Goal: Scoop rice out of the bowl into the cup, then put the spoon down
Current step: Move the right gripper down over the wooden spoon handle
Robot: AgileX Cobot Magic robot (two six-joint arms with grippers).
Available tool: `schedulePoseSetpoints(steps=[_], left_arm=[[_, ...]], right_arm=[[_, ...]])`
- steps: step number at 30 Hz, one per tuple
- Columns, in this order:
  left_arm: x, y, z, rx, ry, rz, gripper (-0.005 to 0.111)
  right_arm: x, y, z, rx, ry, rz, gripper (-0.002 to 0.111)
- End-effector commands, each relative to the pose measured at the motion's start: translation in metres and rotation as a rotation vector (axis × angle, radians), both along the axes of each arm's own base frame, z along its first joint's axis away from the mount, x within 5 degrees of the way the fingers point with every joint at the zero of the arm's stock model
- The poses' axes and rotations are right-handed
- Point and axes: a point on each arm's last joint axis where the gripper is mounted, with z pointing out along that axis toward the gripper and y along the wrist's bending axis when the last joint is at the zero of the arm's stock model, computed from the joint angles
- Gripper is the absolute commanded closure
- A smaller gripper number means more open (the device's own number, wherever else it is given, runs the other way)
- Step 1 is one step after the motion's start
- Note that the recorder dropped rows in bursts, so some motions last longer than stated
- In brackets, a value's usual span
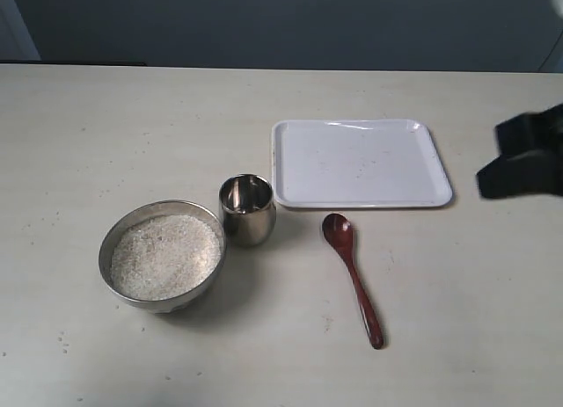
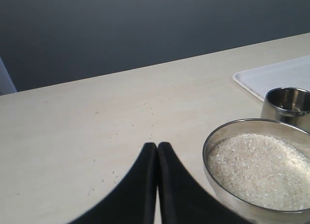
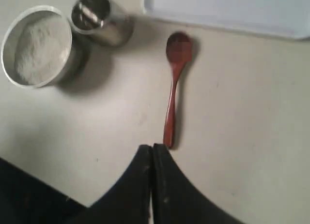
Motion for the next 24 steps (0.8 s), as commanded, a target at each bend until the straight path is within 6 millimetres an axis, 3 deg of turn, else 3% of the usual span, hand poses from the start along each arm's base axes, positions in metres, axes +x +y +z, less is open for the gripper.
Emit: schedulePoseSetpoints(steps=[1,6,9,16,24], left_arm=[[0.000,0.000,0.002,-0.010,-0.019,0.001,0.106],[0.000,0.000,0.002,-0.010,-0.019,0.001,0.106],[0.000,0.000,0.002,-0.010,-0.019,0.001,0.106],[0.000,0.000,0.002,-0.010,-0.019,0.001,0.106],[0.000,0.000,0.002,-0.010,-0.019,0.001,0.106]], right_arm=[[0.001,0.039,-0.032,-0.046,0.133,0.055,0.109],[0.004,0.079,-0.072,-0.127,0.119,0.133,0.109],[0.007,0.092,-0.098,-0.171,0.157,0.153,0.109],[0.010,0.095,-0.150,-0.309,0.292,0.170,0.109],[0.018,0.099,-0.164,-0.320,0.270,0.153,0.109]])
